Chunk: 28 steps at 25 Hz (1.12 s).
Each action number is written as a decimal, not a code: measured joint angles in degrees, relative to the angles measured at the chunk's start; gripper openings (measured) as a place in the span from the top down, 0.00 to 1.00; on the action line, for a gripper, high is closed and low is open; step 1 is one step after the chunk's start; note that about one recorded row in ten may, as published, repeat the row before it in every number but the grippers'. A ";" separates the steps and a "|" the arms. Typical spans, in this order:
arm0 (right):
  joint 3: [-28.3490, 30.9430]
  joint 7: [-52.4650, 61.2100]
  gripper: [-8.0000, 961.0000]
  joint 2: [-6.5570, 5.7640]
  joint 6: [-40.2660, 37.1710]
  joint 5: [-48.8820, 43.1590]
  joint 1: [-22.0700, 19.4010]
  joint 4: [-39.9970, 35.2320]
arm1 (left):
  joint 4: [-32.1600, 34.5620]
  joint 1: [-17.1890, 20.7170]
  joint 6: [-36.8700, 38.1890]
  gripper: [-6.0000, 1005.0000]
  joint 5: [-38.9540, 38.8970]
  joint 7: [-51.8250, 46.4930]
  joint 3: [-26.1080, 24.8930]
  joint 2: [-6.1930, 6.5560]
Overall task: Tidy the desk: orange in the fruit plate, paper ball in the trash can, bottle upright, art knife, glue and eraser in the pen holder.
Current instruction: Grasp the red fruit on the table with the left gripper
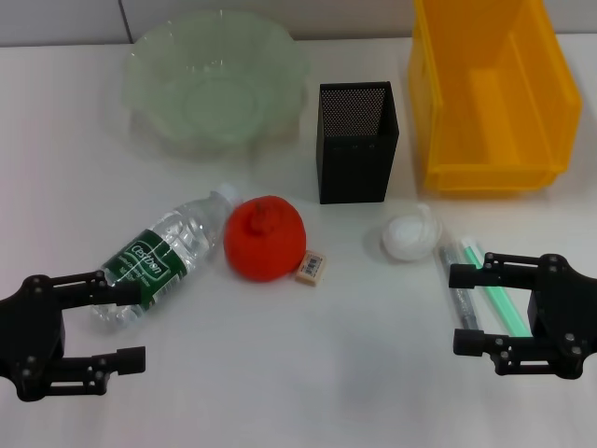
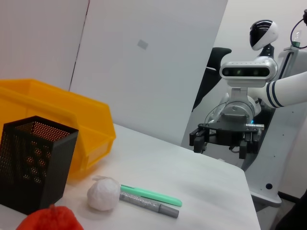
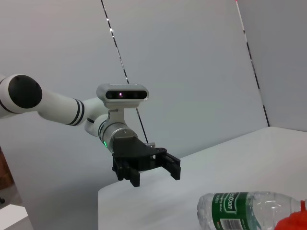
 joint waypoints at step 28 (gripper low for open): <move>4.35 0.55 0.24 -2.22 1.59 0.15 -5.15 -1.57 | 11.59 -4.35 -5.70 0.27 -2.23 -3.71 -6.89 -5.95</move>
